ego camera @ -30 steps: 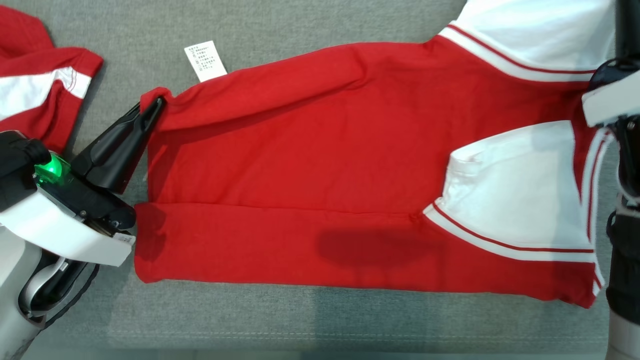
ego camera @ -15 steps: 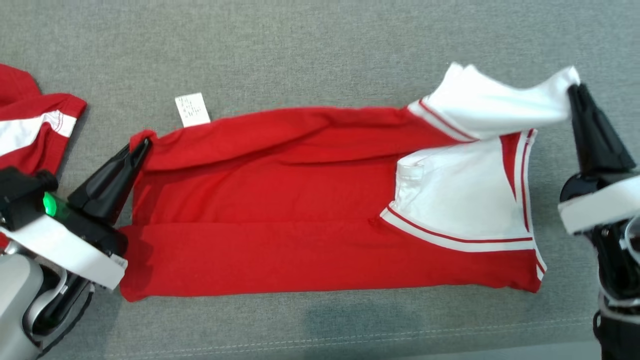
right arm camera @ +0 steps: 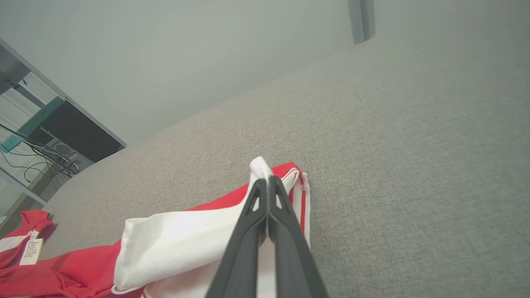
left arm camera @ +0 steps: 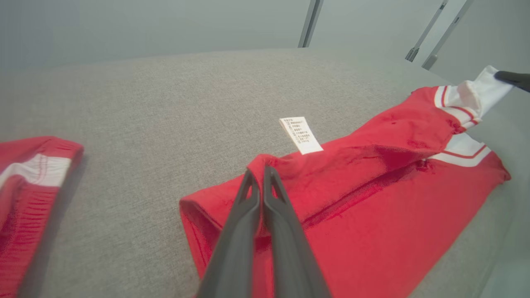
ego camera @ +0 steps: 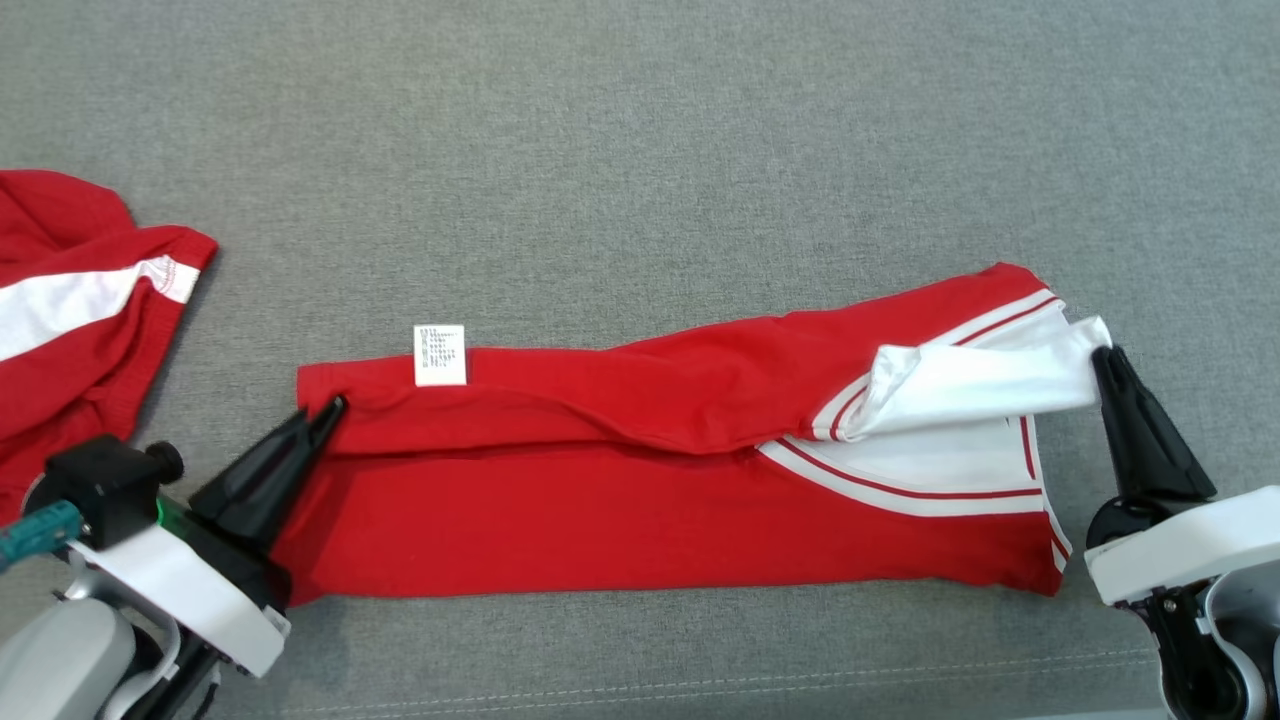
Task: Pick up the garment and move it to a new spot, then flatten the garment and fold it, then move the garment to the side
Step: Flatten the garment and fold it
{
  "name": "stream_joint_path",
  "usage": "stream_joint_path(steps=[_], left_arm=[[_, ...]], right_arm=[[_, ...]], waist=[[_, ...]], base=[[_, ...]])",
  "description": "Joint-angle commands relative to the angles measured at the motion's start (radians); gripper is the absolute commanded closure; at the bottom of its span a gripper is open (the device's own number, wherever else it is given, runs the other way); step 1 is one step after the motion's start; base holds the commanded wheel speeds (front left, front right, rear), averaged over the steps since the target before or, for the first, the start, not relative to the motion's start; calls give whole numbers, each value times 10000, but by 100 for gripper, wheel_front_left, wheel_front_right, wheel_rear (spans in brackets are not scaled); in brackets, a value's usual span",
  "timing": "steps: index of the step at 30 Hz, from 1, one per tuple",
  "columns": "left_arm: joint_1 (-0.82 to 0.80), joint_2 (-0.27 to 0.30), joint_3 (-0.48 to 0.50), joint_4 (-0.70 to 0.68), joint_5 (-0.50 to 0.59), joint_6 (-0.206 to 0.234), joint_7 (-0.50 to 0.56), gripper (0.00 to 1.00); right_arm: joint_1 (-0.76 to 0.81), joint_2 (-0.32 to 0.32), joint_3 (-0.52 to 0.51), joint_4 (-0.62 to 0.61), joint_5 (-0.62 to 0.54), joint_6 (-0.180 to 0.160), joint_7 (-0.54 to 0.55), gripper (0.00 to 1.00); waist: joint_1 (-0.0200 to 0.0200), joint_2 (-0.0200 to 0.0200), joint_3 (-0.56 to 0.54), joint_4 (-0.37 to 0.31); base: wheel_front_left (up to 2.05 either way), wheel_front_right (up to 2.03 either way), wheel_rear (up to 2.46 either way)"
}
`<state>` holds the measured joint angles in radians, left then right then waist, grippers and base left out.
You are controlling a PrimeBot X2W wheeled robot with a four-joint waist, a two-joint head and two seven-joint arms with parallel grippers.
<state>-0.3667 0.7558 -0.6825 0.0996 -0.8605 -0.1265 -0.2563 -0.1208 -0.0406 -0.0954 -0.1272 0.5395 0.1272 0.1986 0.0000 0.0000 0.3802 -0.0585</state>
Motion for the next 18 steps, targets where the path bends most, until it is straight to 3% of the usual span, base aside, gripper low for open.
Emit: stream_joint_path(steps=[1,10,11,12,13,14,18], left_arm=[[-75,404,391,-144,82,-42,-55,100],[249,159,-68,477,-57,-42,-55,100],[269,119,-117,593,-93,-42,-55,84],[292,75,-154,710,-125,-42,-55,55],[319,10,-149,804,-157,-42,-55,14],[352,-42,-129,864,-160,-42,-55,0],[654,-396,411,1118,-137,-42,-55,0]], right_arm=[[41,-96,137,-203,64,35,-151,100],[431,-96,202,763,390,35,-564,100],[515,-96,194,877,434,35,-538,70],[600,-96,187,997,498,35,-501,16],[660,-96,175,1071,504,35,-506,0],[700,-96,115,1109,487,35,-568,0],[748,-96,-223,1163,273,35,-907,0]], waist=[[0,0,-86,68],[0,0,-501,281],[0,0,-548,292],[0,0,-588,298],[0,0,-637,304],[0,0,-669,310],[0,0,-903,388]], base=[[0,0,0],[0,0,0],[0,0,0],[0,0,0],[0,0,0],[0,0,0],[0,0,0]])
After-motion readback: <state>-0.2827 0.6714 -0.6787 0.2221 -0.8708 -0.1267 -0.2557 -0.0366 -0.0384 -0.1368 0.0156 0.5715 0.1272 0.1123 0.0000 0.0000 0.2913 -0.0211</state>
